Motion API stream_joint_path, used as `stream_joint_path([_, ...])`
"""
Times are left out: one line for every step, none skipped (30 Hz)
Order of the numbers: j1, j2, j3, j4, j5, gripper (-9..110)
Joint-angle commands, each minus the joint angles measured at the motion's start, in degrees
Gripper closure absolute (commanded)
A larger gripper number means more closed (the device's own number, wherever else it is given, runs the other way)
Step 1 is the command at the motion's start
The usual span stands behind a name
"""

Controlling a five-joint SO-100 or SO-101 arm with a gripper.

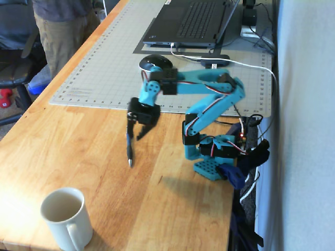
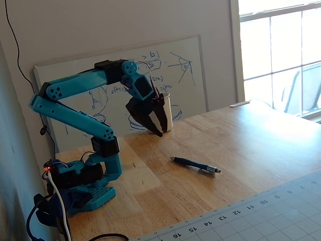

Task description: Grasp a pen and put it in a mug.

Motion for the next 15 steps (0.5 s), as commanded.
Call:
stream_joint_path([0.3, -11.3, -14.7, -0.4, -0.4, 94])
stream_joint_path([0.4, -14.0, -16.9, -0.4, -0.4, 92])
stream_joint_path([0.5, -16.6, -18.9, 0.0, -0.4, 90])
stream_joint_path([0.6, -19.2, -20.6, 0.4, -0.3, 88])
stream_joint_path([0.7, -21.3, -21.7, 0.4, 0.4, 86])
stream_joint_path([1.2, -23.6, -22.9, 0.4, 0.4, 84])
stream_joint_path([1.8, -25.6, -23.7, 0.4, 0.4, 82])
stream_joint_path([2.6, -27.5, -24.3, 0.4, 0.4, 80])
stream_joint_path([3.3, -29.4, -24.5, 0.4, 0.4, 79])
stream_joint_path([4.0, -31.1, -24.7, 0.4, 0.2, 77])
stream_joint_path([4.9, -33.0, -25.0, 0.4, 0.2, 76])
stream_joint_path([5.8, -34.7, -25.4, 0.4, 0.0, 75])
stream_joint_path([6.8, -36.3, -25.5, 0.4, -0.1, 75])
stream_joint_path([7.6, -37.5, -25.5, 0.4, -0.3, 75])
stream_joint_path([8.2, -38.7, -25.5, 0.4, -0.3, 75])
